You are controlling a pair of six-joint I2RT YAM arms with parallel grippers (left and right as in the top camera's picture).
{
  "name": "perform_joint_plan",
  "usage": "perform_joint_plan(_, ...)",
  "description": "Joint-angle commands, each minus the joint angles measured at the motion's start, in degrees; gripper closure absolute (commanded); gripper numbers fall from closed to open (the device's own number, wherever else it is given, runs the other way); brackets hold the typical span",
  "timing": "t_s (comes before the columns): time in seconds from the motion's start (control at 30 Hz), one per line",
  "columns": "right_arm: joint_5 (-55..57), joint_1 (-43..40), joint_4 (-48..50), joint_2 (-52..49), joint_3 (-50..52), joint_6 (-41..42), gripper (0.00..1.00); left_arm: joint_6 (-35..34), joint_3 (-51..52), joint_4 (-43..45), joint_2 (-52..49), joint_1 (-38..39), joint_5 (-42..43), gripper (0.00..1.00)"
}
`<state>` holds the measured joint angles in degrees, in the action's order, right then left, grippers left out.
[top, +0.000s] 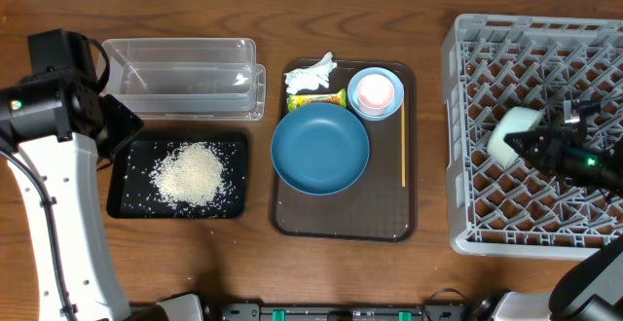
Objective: Sort waste into correct bins and load items into the dishwasher rack
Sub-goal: 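Carry the green bowl to the dish rack and place it upside down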
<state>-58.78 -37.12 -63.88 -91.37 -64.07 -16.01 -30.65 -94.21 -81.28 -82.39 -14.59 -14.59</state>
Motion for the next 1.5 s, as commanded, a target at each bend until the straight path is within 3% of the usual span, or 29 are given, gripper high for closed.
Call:
perform_joint_plan(0.0,10.7,-2.1,-1.3,-0.6,-1.5,3.8,0.74,-0.1,-0.2,-0.3,0.4,-0.2,-0.9,0.10)
perform_joint_plan(0.1,14.0,-3.3,-4.9,0.4,-4.4,4.7,0.73,-0.1,-0.2,-0.3,0.4,-0.2,-0.9,0.10)
perform_joint_plan(0.2,19.5,-3.7,-8.5,2.4,-8.1,6.7,0.65,-0.1,-0.2,-0.3,0.4,-0.2,-0.9,0.10)
perform_joint_plan(0.27,25.1,-3.7,-10.4,4.1,-10.4,10.5,0.48,-0.1,-0.2,-0.3,0.4,-0.2,-0.9,0.10)
perform_joint_plan(0.3,27.9,-3.7,-11.3,5.0,-11.4,12.2,0.32,-0.1,-0.2,-0.3,0.4,-0.2,-0.9,0.10)
perform_joint_plan(0.4,33.0,-3.7,-13.0,8.0,-12.6,15.6,0.04,-0.1,-0.2,-0.3,0.4,-0.2,-0.9,0.10)
perform_joint_plan(0.6,35.0,-3.7,-13.2,14.5,-12.7,17.9,0.01,-0.1,-0.2,-0.3,0.4,-0.2,-0.9,0.10)
perform_joint_plan(0.77,34.8,-3.1,-11.3,17.4,-12.6,18.8,0.12,-0.1,-0.2,-0.3,0.4,-0.2,-0.9,0.10)
perform_joint_plan(0.93,35.0,0.0,-8.2,17.1,-11.5,20.2,0.43,-0.1,-0.2,-0.3,0.4,-0.2,-0.9,0.10)
perform_joint_plan(1.1,35.0,4.2,2.1,16.9,-6.5,23.5,0.82,-0.1,-0.2,-0.3,0.4,-0.2,-0.9,0.10)
perform_joint_plan(1.3,36.3,7.4,13.0,15.6,0.4,27.7,0.90,-0.1,-0.2,-0.3,0.4,-0.2,-0.9,0.10)
perform_joint_plan(1.47,39.3,8.9,14.3,12.9,2.9,28.2,0.96,-0.1,-0.2,-0.3,0.4,-0.2,-0.9,0.10)
